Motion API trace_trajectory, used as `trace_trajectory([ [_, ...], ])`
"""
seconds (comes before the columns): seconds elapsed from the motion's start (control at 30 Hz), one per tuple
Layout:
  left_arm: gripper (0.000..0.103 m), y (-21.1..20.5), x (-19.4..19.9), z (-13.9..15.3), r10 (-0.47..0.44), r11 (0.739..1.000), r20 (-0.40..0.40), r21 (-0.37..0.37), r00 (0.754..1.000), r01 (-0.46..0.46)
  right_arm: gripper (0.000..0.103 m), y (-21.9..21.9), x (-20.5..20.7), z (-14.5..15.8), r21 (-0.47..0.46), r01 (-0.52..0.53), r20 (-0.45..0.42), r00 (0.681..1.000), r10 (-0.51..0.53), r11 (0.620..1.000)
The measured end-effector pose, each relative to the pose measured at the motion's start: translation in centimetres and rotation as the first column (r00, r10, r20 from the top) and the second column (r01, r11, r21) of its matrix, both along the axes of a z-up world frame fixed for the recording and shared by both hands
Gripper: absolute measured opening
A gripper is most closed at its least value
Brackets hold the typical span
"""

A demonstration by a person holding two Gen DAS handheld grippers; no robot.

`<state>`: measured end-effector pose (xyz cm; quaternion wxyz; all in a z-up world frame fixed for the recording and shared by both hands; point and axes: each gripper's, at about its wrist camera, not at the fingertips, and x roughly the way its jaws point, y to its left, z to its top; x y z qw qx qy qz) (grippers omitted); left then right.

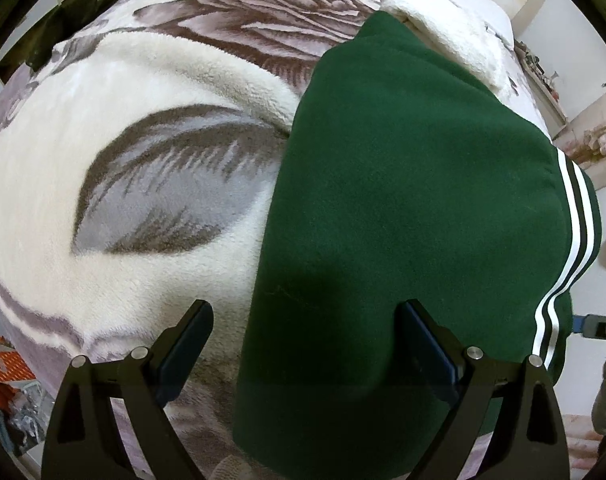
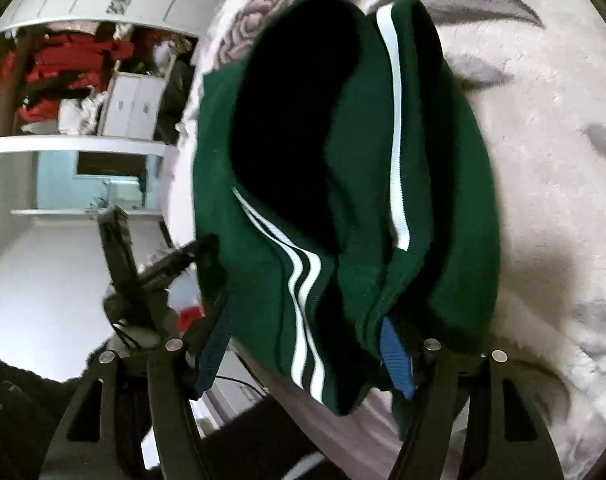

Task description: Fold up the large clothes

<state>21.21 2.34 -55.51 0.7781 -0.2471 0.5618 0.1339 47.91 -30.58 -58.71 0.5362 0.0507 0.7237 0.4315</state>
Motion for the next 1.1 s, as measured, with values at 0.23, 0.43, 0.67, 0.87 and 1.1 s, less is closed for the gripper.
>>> trace_trajectory([
  [0.23, 0.096, -0.4, 0.2, 0.0, -0.010, 1.000, 0.003, 0.010, 1.000, 0.010, 0.075, 3.4, 0.1, -2.6, -0.035, 0.038, 0.039, 0.999, -0.036, 0.999],
  [0.43, 0.095, -0.5, 0.4, 1.3, -0.013, 1.000, 0.003, 0.029, 1.000, 0.013, 0.027, 5.5, -1.7, -2.4, -0.096, 0.179, 0.081, 0.982, -0.171, 0.979],
  [0.67, 0.095, -1.2, 0.7, 5.7, -0.042, 0.999, 0.083, 0.035, 0.996, 0.039, 0.023, 1.6, -4.1, 8.3, 0.065, 0.347, 0.017, 0.937, -0.349, 0.936],
  [0.87, 0.100, -2.3, 3.1, 5.8, -0.099, 0.995, 0.116, 0.000, 0.988, 0.099, 0.023, -2.9, -1.7, 10.5, -0.036, 0.406, 0.080, 0.912, -0.403, 0.913],
  [1.1, 0.103, -3.1, 5.4, 0.5, -0.158, 0.978, 0.051, -0.130, 0.986, 0.163, 0.024, -4.8, 1.1, -4.7, -0.303, 0.421, 0.078, 0.905, -0.418, 0.855],
])
